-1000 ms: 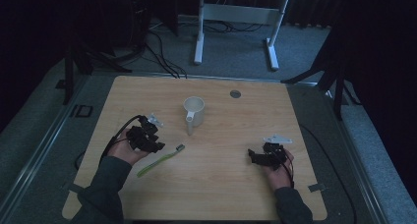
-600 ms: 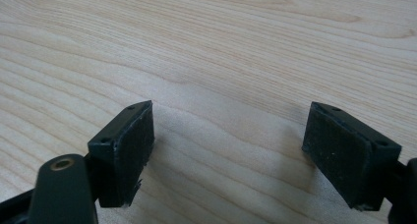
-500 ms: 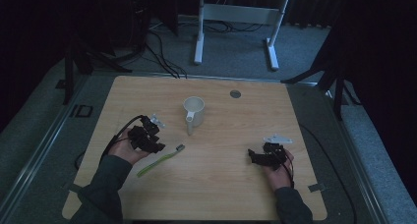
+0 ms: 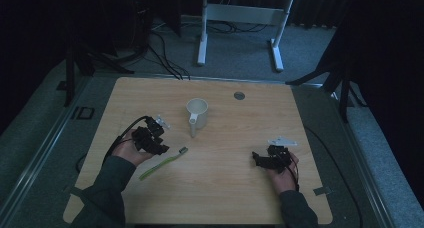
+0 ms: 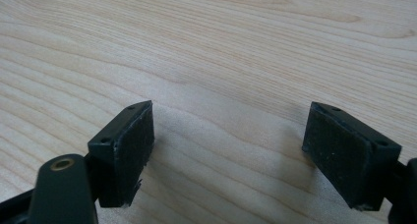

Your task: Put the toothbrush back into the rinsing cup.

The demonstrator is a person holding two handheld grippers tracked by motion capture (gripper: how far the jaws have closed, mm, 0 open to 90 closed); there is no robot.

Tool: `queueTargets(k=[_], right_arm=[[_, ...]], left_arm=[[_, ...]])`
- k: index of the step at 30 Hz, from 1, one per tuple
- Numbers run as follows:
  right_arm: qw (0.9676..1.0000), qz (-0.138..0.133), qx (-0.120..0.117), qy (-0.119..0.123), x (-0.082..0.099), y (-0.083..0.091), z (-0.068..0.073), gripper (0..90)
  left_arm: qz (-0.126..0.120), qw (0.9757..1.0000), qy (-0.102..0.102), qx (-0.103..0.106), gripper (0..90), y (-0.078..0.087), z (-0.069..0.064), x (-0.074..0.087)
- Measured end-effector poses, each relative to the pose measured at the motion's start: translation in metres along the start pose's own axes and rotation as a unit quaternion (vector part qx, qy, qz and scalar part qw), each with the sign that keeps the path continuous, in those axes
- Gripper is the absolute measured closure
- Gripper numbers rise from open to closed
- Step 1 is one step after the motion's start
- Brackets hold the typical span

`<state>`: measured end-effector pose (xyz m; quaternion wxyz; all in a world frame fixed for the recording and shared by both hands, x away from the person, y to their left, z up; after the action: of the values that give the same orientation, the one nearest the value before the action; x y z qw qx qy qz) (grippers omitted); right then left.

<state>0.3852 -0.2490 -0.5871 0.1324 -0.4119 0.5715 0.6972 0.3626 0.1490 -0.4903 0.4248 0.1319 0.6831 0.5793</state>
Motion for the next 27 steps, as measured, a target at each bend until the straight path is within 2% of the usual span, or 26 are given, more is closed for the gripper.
queueTargets(k=[27], right_arm=[[1.0000,0.000,0.000,0.000,0.000,0.000,0.000,19.2]], left_arm=[[0.035,0.9993,-0.008,0.008,62.8,-0.013,-0.006,-0.004]])
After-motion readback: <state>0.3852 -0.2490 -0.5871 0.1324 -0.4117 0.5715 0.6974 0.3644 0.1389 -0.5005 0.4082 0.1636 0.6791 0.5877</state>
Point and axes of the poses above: each handheld gripper's, and its own axes: y roughly backward along the jaws, x roughly out of its underside, z roughly to its left, the point moved 4 cm from there along -y, roughly forward along the jaws, and after that the axes turned 1 degree about -y, right-handed, at the moved point
